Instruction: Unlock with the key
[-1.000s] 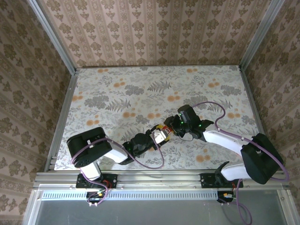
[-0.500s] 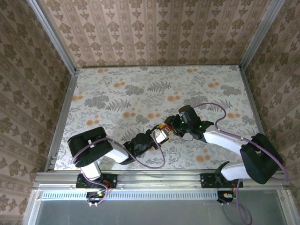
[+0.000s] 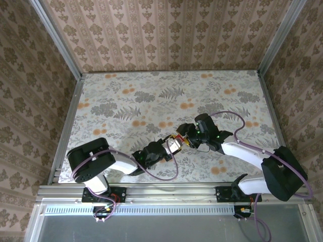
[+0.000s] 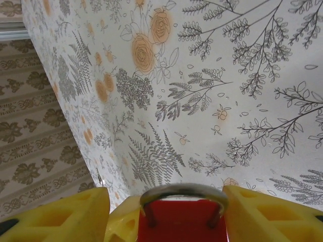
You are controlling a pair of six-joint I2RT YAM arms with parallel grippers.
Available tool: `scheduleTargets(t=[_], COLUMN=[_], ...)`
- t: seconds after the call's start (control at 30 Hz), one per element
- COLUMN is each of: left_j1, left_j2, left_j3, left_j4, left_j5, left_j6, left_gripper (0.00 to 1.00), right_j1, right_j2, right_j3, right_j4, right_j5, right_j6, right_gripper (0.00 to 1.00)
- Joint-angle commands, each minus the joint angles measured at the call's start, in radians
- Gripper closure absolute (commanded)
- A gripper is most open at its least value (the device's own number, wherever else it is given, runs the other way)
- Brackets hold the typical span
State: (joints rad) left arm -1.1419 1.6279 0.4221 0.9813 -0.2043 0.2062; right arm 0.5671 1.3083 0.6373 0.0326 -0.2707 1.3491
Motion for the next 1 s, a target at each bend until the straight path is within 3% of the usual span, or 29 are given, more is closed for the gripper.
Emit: scheduleTargets(t=[0.0,0.13,0.47,0.7,0.97], left_j1=[0.017,0.038,0.106,0.117,0.117], left_j2=[-0.042,-0.091,-0.212,-0.234,-0.22], left_j3=[0.014,0.02,0.032,0.03,0.039], left_j4=[-0.08,-0.157,-0.295,-0.317,-0.319], left_j5=[0.039,0.098,0.247,0.277,0.285], left_j6=[-0.035,-0.064,-0.157,-0.168,-0.169], left_gripper=[0.79,0.79,0.8,0.8,0.8], right_j1=[-0.017,-0.037,-0.059,-0.059,-0.058], right_j2=[-0.052,-0.084,-0.129,-0.132,-0.122], right_j3=[0.002,0.011,-0.082,-0.146,-0.162], right_j4=[-0.04,-0.132,-0.013,0.142,0.202], right_j5=[-0.012,0.021,0.01,-0.026,-0.059], right_j6=[-0.071,-0.196,-0.427,-0.421,-0.404], right_gripper=[0.37,0.37,0.52,0.6,0.67])
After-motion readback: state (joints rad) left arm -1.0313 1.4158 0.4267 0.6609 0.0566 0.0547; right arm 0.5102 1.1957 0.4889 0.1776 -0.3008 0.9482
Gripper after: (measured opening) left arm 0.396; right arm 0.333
